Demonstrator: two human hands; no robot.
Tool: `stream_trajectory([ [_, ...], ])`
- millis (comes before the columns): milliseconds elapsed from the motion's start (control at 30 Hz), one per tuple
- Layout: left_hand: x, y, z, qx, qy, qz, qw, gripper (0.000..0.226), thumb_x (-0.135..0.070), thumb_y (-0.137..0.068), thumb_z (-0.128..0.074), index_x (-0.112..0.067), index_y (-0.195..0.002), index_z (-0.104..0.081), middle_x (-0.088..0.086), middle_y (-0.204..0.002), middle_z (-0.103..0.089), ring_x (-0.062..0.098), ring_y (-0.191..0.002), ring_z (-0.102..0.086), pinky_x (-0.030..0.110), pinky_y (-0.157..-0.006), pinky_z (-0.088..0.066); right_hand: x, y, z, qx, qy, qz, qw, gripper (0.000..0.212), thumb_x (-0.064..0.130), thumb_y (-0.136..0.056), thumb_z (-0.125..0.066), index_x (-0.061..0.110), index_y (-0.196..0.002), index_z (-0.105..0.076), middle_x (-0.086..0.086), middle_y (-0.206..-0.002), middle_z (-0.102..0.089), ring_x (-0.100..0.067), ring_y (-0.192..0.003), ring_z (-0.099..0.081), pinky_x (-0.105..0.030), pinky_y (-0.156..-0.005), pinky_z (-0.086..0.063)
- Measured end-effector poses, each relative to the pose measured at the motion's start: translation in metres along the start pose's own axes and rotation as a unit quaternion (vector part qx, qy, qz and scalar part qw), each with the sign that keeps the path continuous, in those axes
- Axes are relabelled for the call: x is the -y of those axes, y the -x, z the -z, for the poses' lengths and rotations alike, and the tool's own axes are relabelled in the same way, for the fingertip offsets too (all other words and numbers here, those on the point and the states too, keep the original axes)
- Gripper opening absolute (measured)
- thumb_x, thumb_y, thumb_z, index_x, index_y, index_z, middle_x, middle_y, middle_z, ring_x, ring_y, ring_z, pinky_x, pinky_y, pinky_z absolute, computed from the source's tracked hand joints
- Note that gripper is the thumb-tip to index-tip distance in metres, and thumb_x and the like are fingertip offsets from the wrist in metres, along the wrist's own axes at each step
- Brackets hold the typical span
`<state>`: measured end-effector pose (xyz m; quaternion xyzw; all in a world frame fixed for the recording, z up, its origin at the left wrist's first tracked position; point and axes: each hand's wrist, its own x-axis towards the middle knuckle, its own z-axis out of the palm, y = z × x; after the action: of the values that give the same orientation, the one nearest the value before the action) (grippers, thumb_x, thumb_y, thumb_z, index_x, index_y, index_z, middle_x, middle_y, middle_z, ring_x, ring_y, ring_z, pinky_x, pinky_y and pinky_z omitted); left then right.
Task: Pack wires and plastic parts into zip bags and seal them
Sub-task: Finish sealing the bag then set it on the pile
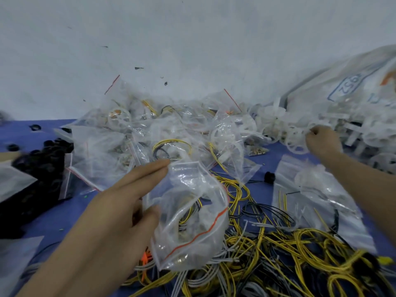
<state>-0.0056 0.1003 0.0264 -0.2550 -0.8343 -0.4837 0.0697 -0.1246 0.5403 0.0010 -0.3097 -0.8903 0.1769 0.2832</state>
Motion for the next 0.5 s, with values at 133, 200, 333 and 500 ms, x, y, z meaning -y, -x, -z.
stream_trajectory([
  [133,-0.012,0.002,-0.007,0.008,0.056,0.051,0.997,0.074,0.015,-0.085,-0.053,-0.043,-0.131,-0.042,-0.052,-0.128,-0.032,0.001,-0.047,-0.03,0.006,-0.053,-0.033,0.066,0.063,0.039,-0.044,-0.298,0.04,0.953,0.021,0.009,-0.092,-0.046,0.003,-0.093,-0.066,-0.022,-0.094,-0.063,-0.029,-0.084,-0.058,-0.036,-0.072,-0.042],
  [200,-0.023,0.006,-0.008,0.042,0.044,0.059,0.996,0.079,0.011,-0.088,-0.05,-0.046,-0.138,-0.031,-0.058,-0.128,-0.021,0.006,-0.045,-0.033,0.009,-0.05,-0.032,0.102,0.113,0.069,-0.013,-0.522,0.058,0.851,0.032,0.007,-0.093,-0.047,0.018,-0.069,-0.064,-0.008,-0.07,-0.058,-0.019,-0.064,-0.051,-0.027,-0.06,-0.04],
  [333,-0.037,0.011,-0.005,0.059,0.021,0.027,0.998,0.079,0.002,-0.088,-0.05,-0.048,-0.143,-0.023,-0.056,-0.135,-0.011,0.003,-0.058,-0.031,0.01,-0.058,-0.029,0.142,0.201,0.135,0.268,-0.731,0.122,0.616,0.037,0.013,-0.081,-0.046,0.026,-0.056,-0.069,0.01,-0.059,-0.06,-0.008,-0.039,-0.043,-0.012,-0.04,-0.034],
  [500,-0.051,0.014,0.003,0.023,0.058,-0.042,0.997,0.07,0.004,-0.091,-0.05,-0.052,-0.129,-0.035,-0.056,-0.129,-0.024,-0.024,-0.104,-0.039,0.009,-0.092,-0.034,0.159,0.236,0.151,0.476,-0.618,0.181,0.599,0.025,0.03,-0.067,-0.05,0.017,-0.061,-0.071,-0.003,-0.061,-0.066,-0.016,-0.037,-0.049,-0.017,-0.039,-0.04],
])
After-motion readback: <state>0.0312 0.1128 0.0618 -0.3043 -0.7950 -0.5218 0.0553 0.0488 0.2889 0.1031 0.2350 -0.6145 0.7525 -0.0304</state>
